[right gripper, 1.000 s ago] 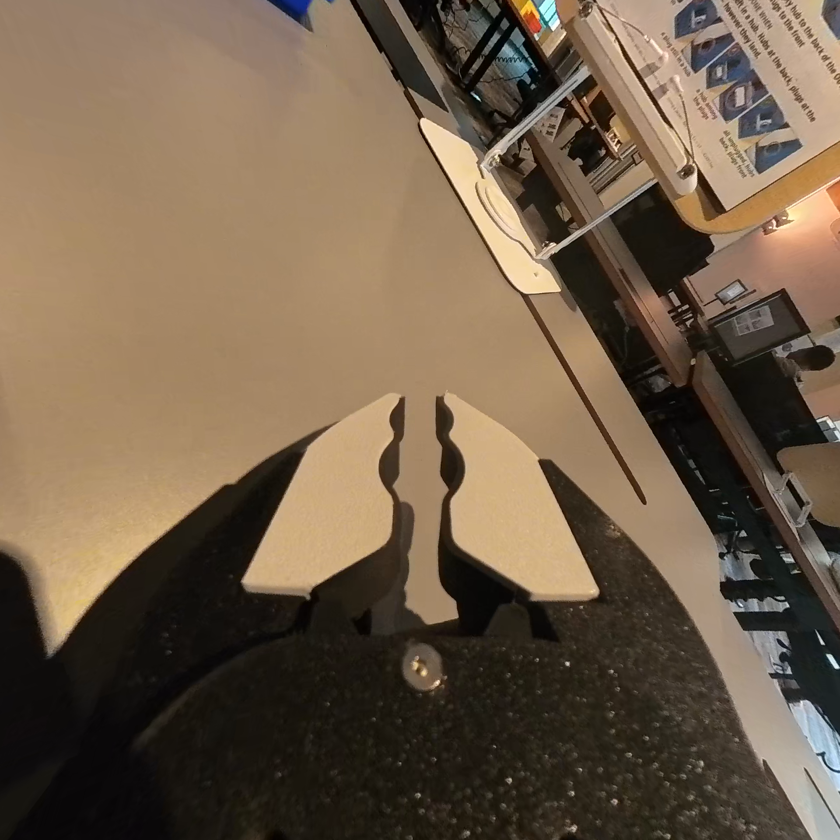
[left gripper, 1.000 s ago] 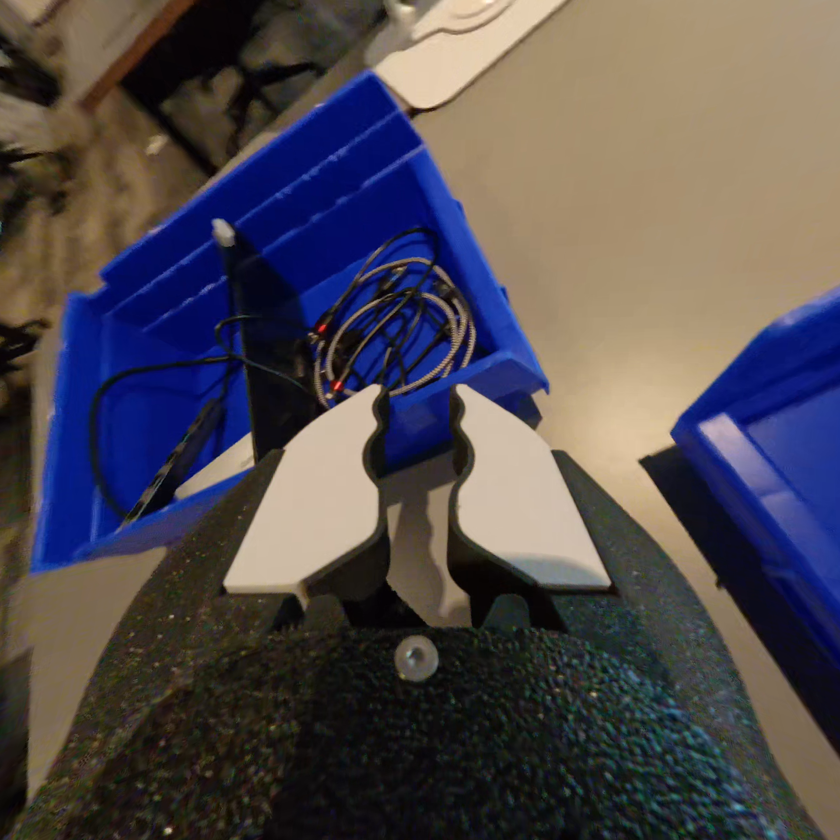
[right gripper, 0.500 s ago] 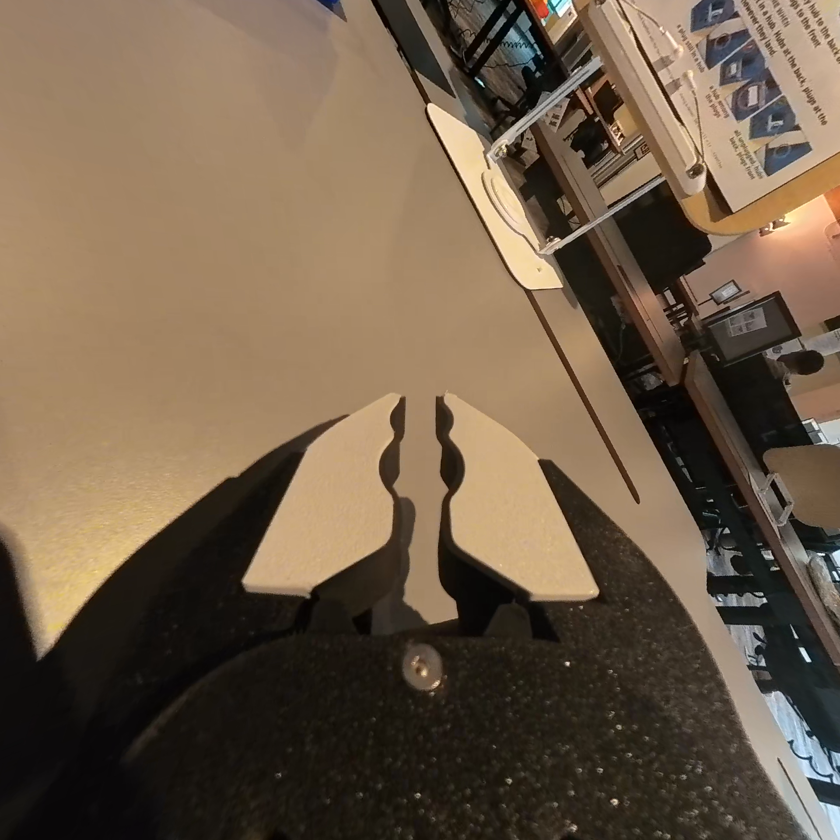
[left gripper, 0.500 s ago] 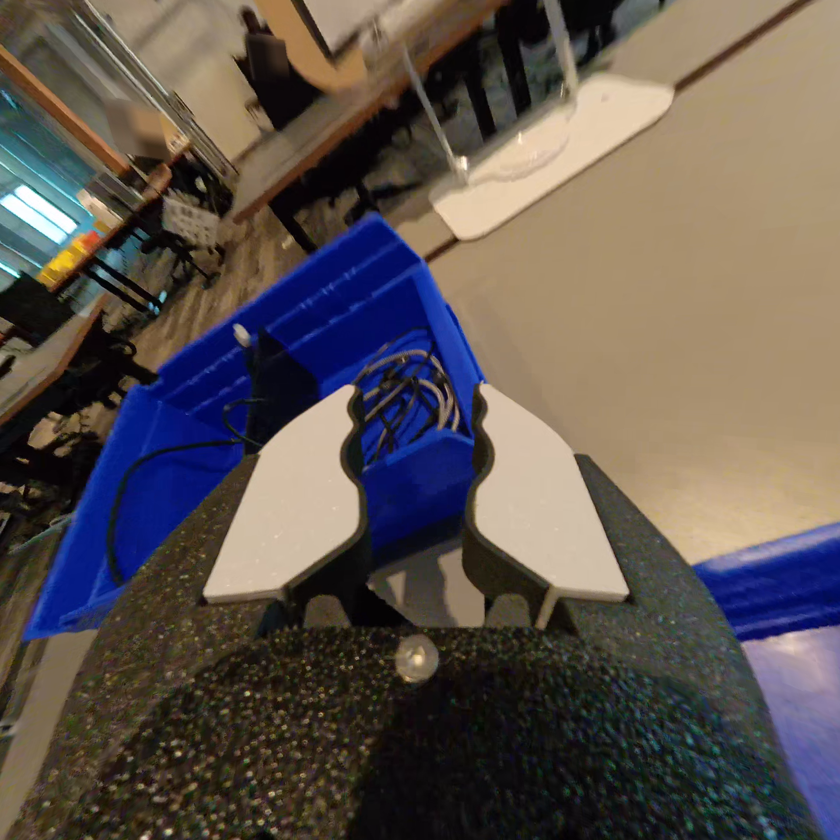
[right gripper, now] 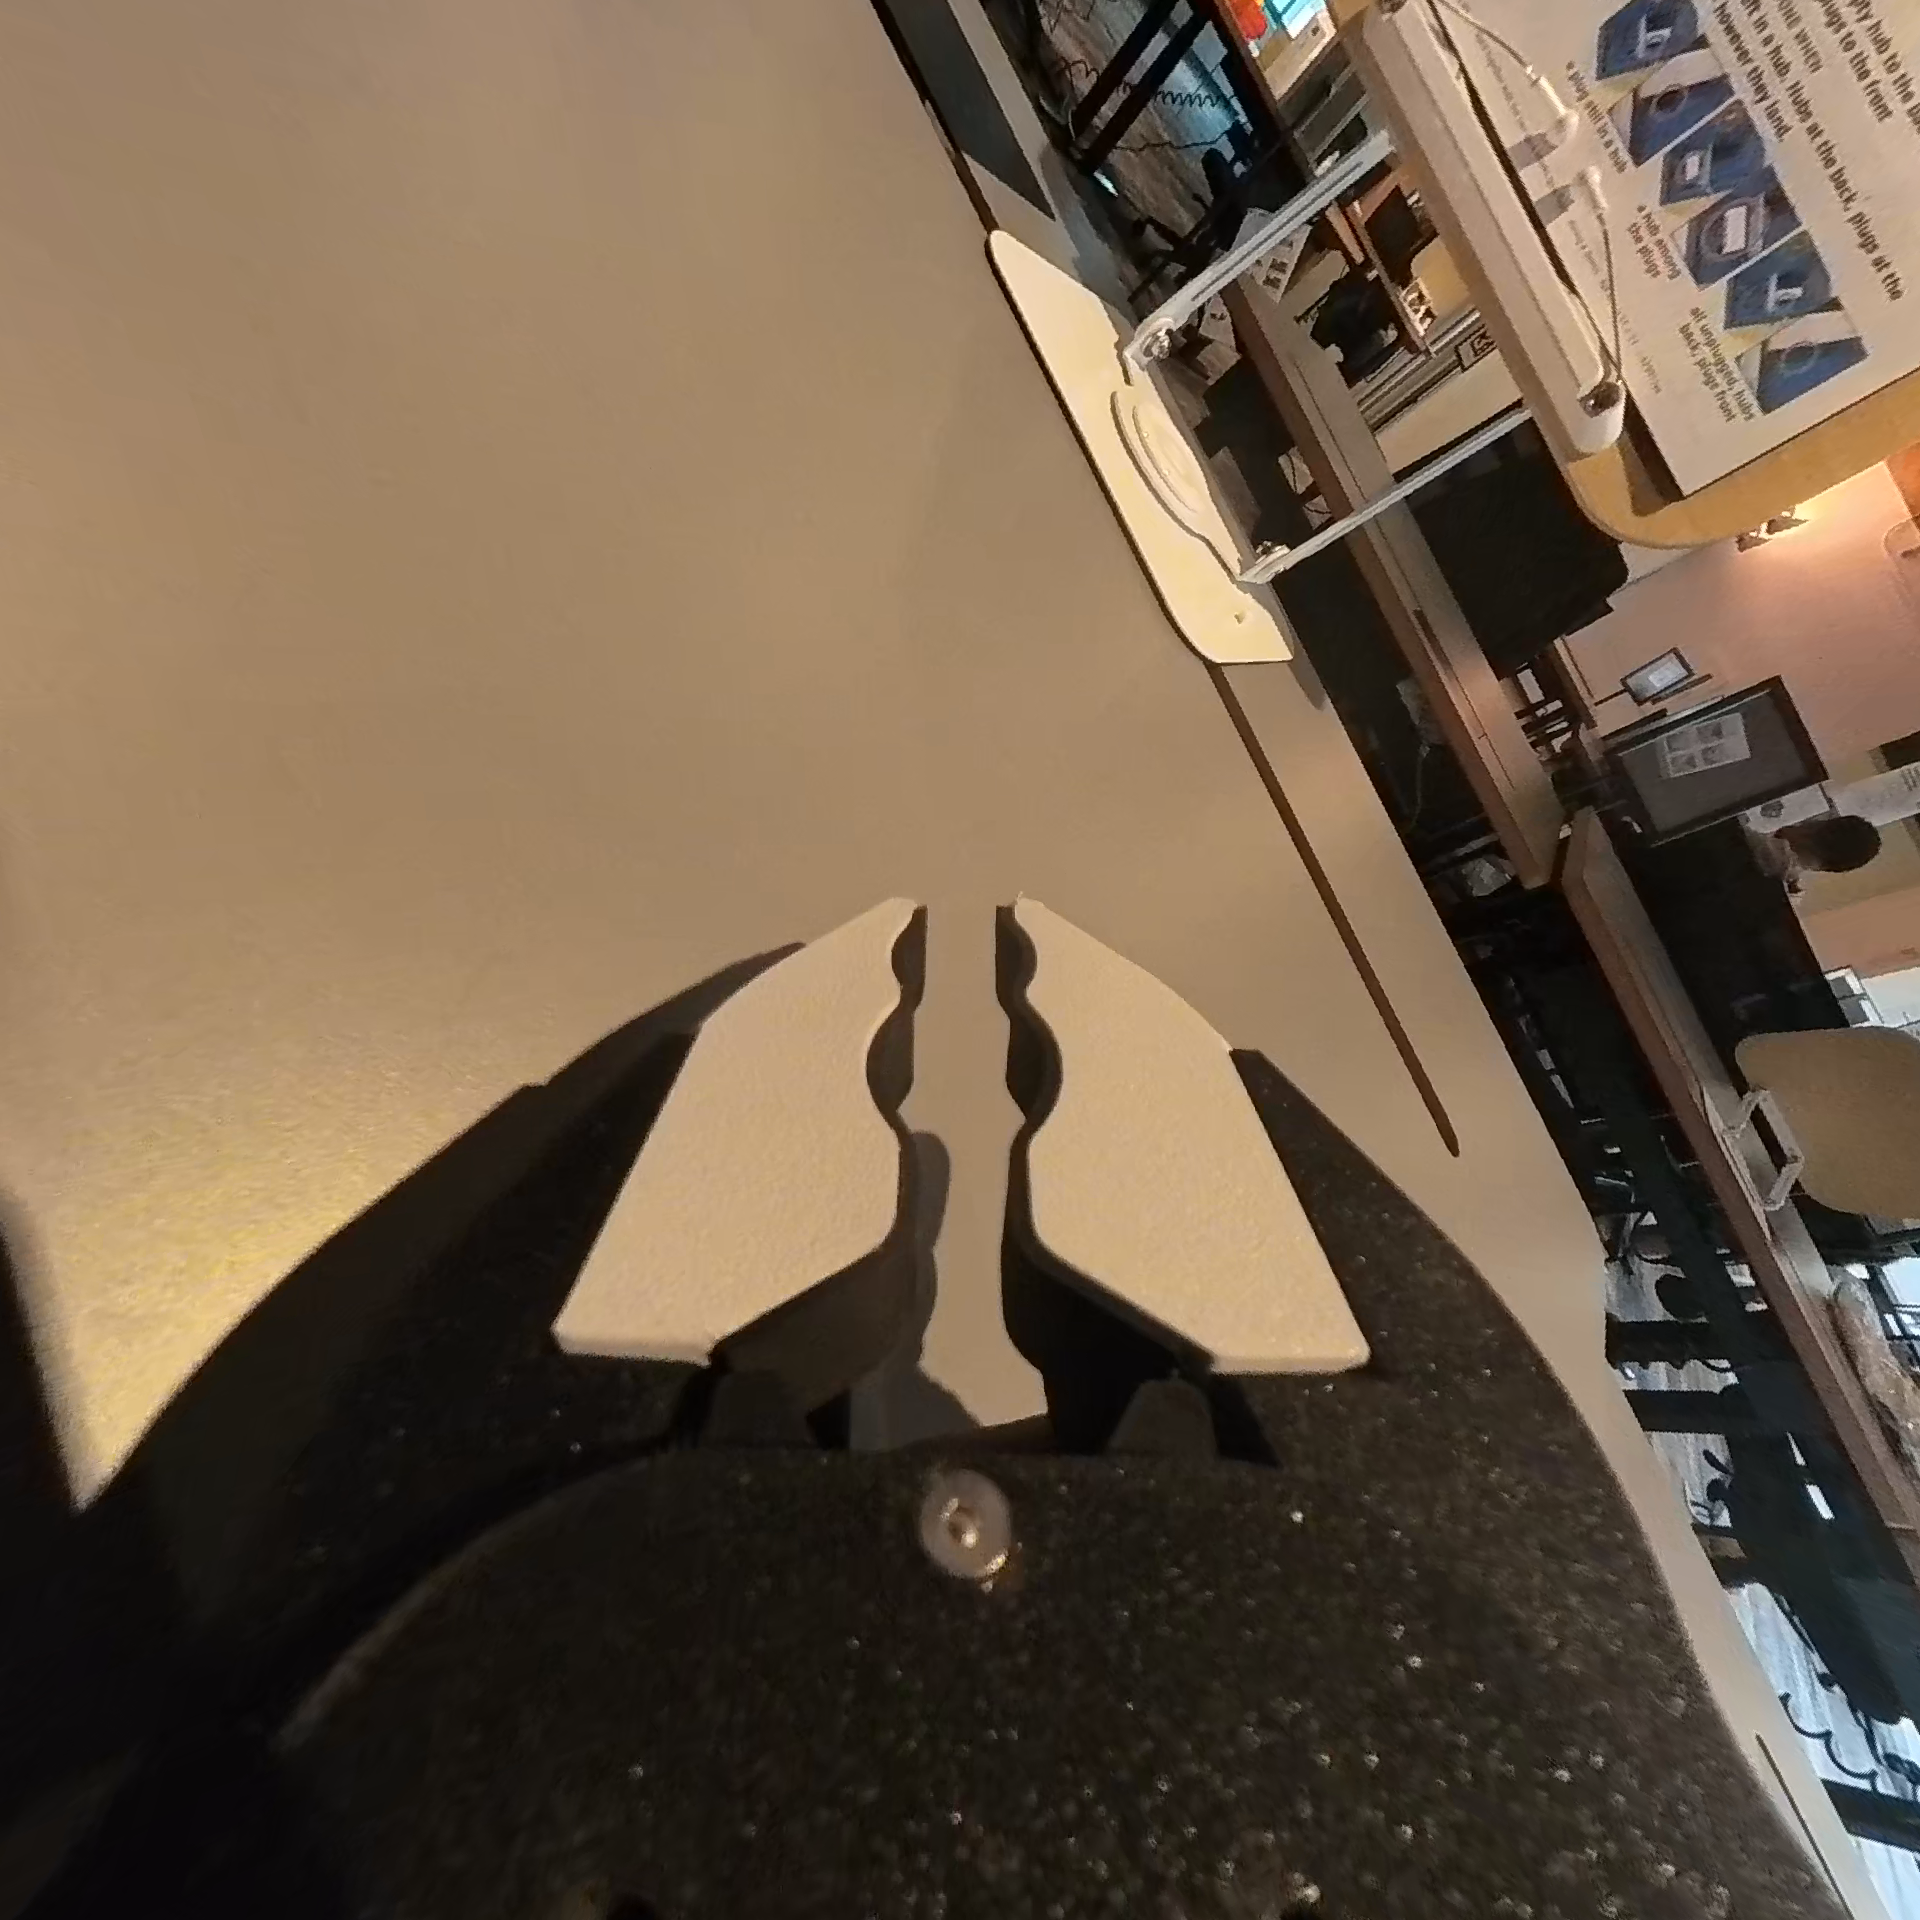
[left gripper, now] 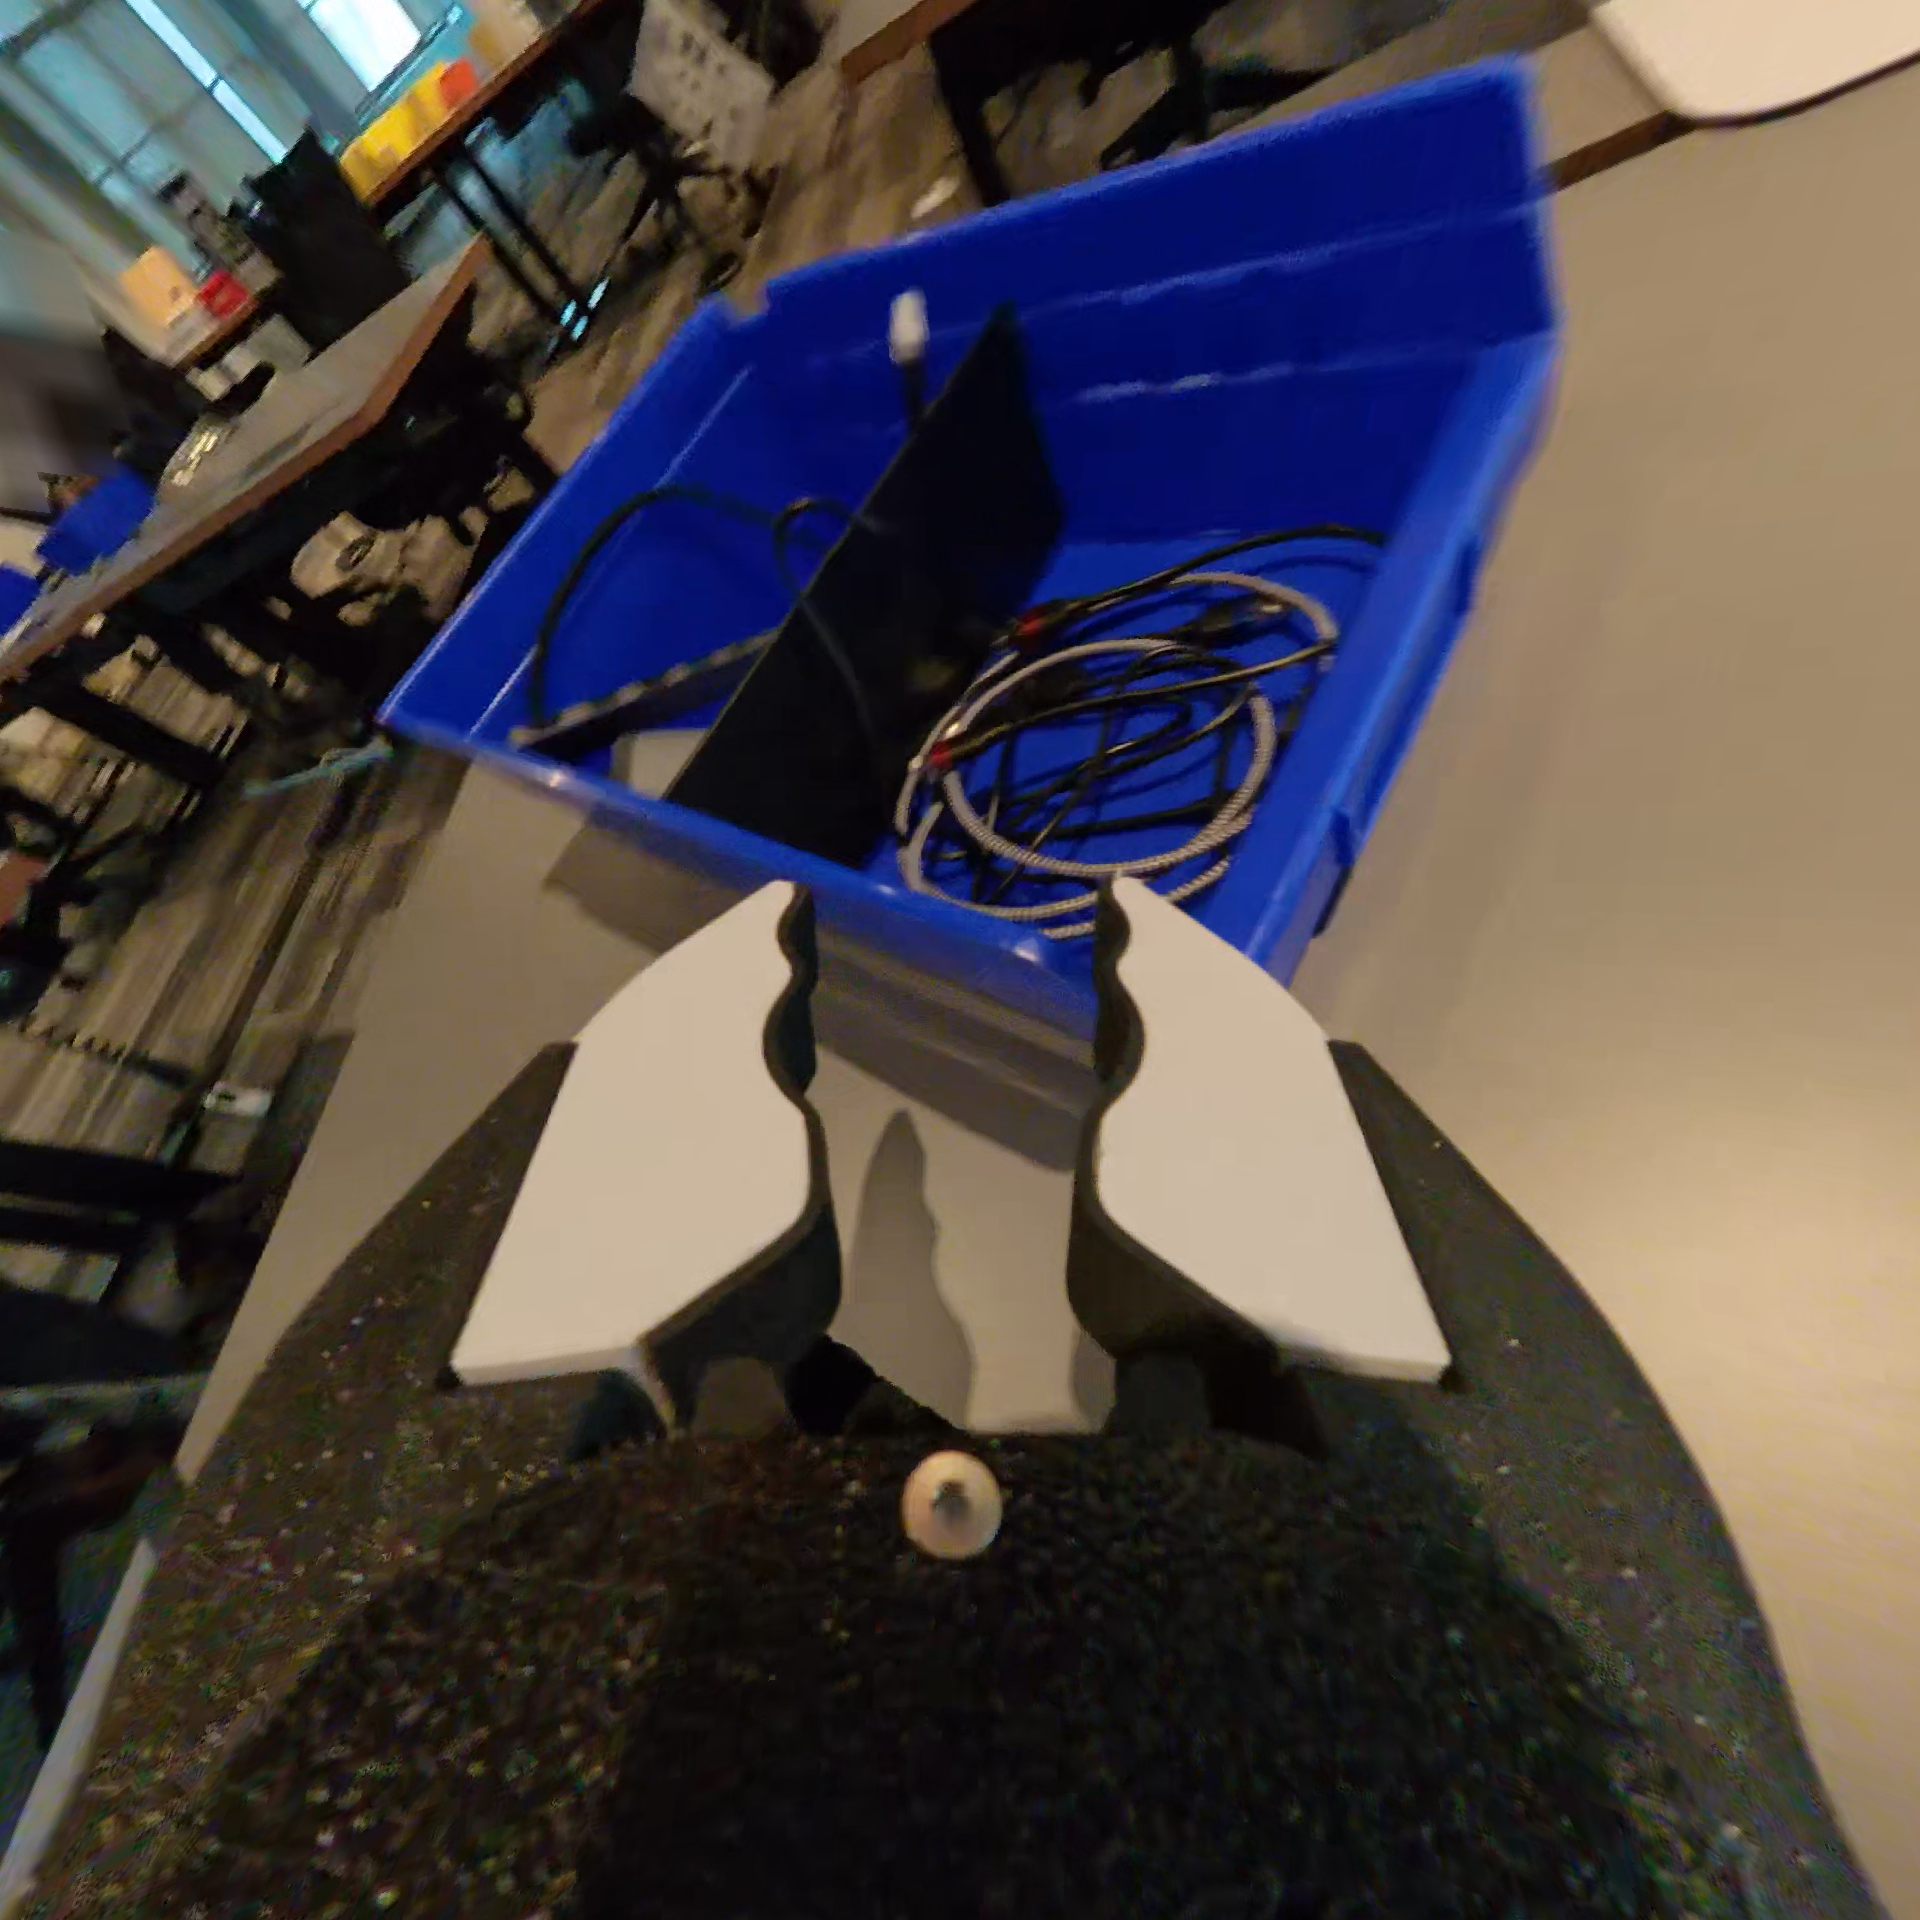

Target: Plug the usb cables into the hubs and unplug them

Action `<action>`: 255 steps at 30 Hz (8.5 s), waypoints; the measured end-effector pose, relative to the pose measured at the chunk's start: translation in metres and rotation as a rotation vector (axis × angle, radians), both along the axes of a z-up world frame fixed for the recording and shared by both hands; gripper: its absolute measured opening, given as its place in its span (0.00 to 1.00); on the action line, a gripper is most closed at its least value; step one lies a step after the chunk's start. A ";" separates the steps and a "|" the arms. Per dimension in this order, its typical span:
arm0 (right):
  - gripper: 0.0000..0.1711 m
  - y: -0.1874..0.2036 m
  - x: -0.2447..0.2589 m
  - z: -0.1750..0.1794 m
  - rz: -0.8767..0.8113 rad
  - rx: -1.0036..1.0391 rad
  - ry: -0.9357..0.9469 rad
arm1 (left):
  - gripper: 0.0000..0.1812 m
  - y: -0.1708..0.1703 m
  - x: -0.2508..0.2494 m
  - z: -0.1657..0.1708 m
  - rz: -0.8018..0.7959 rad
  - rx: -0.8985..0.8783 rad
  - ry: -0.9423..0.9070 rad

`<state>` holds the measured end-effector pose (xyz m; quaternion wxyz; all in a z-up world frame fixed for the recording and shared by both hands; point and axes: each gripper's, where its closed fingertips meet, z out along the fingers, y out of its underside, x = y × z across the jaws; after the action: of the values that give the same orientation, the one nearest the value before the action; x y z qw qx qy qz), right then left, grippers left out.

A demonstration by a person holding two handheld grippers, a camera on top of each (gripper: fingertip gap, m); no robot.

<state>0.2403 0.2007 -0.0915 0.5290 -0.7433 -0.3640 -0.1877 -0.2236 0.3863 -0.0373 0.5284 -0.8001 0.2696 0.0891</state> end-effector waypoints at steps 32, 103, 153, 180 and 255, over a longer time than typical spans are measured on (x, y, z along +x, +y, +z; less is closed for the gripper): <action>0.07 0.000 0.000 -0.001 -0.009 -0.001 -0.007 | 0.21 0.061 0.117 -0.022 -0.075 -0.015 -0.096; 0.07 0.001 0.000 -0.005 -0.017 -0.016 -0.037 | 0.10 0.032 -0.086 -0.025 0.026 0.053 -0.187; 0.15 -0.095 -0.099 0.096 0.001 -0.344 0.527 | 0.14 0.019 0.196 -0.052 -0.374 -0.011 0.020; 0.12 -0.109 -0.076 0.061 -0.238 -0.441 0.081 | 0.14 0.013 0.201 -0.058 -0.405 0.014 0.115; 0.14 -0.143 0.105 0.039 -0.703 -0.344 0.275 | 0.14 0.004 0.200 -0.068 -0.440 -0.021 0.169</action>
<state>0.3453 0.0581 -0.0525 0.3445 -0.9180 -0.0399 -0.1923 -0.0235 0.3902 -0.1049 0.5023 -0.7172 0.4818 0.0358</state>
